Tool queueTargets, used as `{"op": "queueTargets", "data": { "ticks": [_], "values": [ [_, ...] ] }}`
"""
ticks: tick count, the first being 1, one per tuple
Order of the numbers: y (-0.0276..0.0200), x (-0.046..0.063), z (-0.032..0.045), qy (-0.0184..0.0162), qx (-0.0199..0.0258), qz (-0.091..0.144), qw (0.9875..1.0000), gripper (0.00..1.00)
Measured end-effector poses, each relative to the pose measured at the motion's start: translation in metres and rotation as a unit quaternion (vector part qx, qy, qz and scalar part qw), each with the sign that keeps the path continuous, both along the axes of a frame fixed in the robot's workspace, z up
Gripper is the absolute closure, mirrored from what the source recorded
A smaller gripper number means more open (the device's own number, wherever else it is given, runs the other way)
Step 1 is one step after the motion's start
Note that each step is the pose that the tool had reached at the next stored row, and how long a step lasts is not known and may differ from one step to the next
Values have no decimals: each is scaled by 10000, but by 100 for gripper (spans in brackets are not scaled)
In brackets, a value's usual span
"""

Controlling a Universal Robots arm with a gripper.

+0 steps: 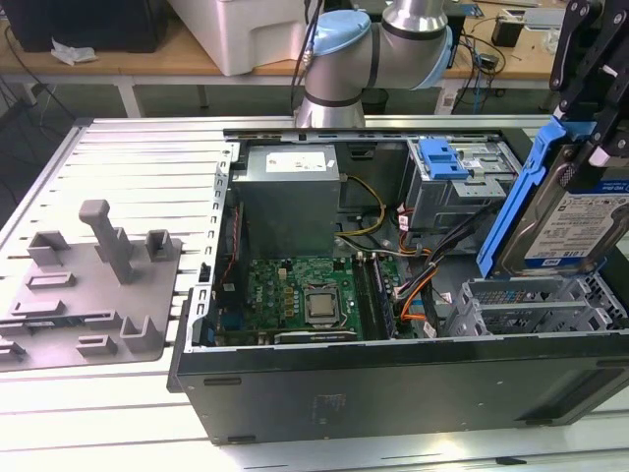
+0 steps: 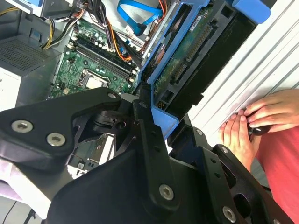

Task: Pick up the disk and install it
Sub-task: 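Insert the disk into the insertion slot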

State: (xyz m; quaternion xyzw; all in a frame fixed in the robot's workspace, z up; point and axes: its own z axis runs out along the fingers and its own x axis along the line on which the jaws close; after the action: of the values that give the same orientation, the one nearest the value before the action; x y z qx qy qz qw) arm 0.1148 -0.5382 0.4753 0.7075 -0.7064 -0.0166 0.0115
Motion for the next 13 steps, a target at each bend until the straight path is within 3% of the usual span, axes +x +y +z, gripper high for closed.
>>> {"op": "queueTargets", "data": {
  "ticks": [13],
  "values": [
    [0,0,-49,0,0,18,10000,63]
  ]
}}
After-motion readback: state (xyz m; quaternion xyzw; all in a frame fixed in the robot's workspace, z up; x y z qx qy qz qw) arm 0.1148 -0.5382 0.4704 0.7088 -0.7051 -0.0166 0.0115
